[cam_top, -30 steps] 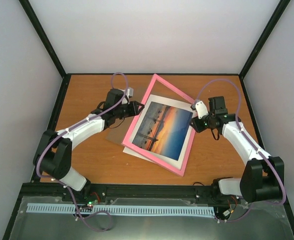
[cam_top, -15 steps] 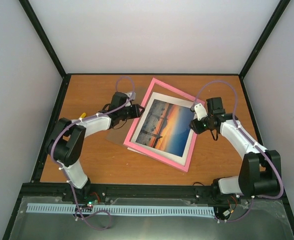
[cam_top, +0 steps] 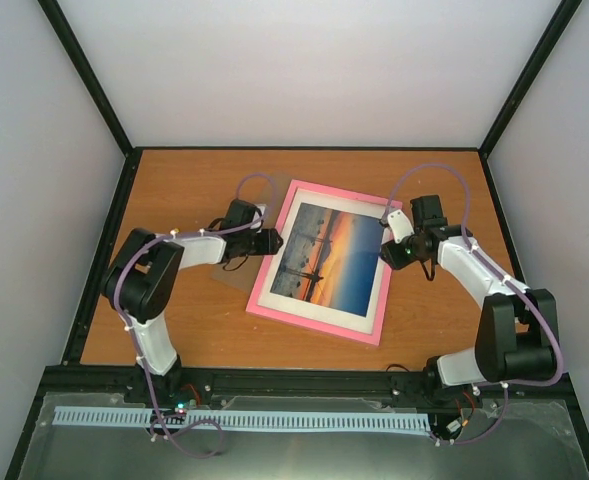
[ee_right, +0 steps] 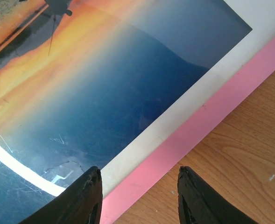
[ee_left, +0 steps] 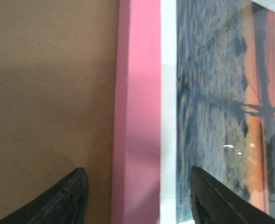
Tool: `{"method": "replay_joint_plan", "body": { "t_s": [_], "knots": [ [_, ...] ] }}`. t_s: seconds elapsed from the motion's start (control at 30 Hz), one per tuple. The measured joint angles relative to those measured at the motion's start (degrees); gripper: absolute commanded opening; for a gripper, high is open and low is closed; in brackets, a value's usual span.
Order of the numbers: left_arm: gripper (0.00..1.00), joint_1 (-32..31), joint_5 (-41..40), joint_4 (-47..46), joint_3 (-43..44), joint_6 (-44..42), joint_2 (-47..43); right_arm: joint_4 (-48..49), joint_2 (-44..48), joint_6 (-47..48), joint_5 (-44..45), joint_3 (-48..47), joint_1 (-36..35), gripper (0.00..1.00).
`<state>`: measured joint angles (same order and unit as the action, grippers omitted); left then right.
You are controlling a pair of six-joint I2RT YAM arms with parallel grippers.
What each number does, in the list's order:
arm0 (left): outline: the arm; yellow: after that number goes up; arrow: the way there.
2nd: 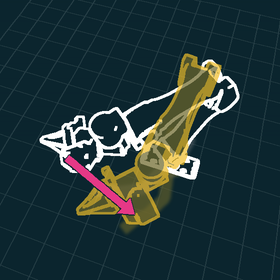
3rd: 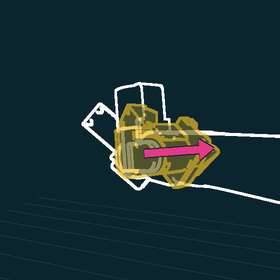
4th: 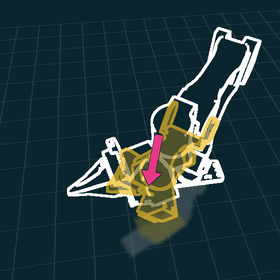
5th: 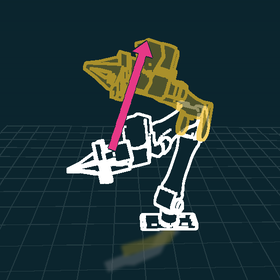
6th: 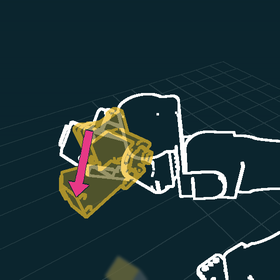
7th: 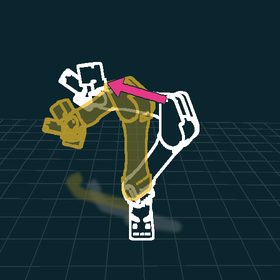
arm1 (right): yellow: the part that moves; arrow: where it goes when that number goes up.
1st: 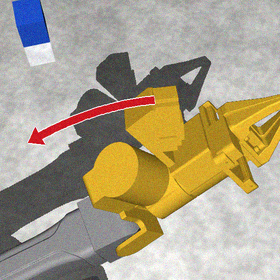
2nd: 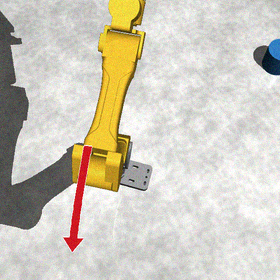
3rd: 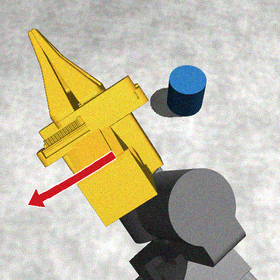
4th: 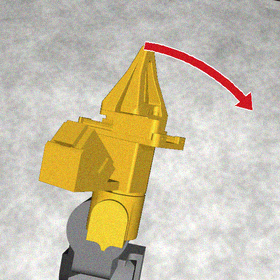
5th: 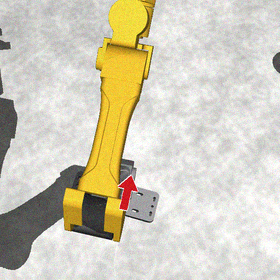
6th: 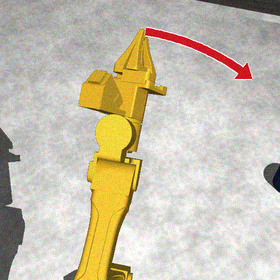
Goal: Take the photo out of the frame
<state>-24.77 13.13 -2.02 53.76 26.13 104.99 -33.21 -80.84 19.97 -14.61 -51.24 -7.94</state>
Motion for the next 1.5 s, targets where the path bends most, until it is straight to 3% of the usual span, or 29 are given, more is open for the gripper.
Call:
{"method": "replay_joint_plan", "body": {
  "t_s": [0.17, 0.37, 0.5, 0.73, 0.97, 1.5],
  "knots": [
    [0.81, 0.2, -4.9, 4.83, -0.26, -0.37, -3.23, 0.04, -0.48, 0.44, 0.98, 0.0, 0.0, 0.52],
    [0.84, 5.29, -8.41, 8.09, 0.33, -0.39, -5.53, -0.31, -2.56, 0.7, 1.07, -0.02, 0.0, 0.59],
    [0.83, 8.79, -9.4, 10.69, 2.01, -0.37, -3.32, -0.5, -2.84, 0.74, 1.11, -0.02, 0.0, 0.63],
    [0.83, 8.85, -7.06, 10.78, 1.84, -0.26, -2.12, -1.31, -5.75, 0.98, 0.87, -0.07, 0.04, 0.64],
    [0.75, 8.7, -0.52, 4.33, -9.18, 1.51, -9.49, -2.75, -9.6, 1.88, 0.72, -0.61, 0.04, 0.65],
    [0.69, -3.48, 9.05, 0.17, -23.28, 9.6, -21.14, -4.07, -12.48, 2.97, 2.45, -3.96, 2.14, 0.65]
  ]
}}
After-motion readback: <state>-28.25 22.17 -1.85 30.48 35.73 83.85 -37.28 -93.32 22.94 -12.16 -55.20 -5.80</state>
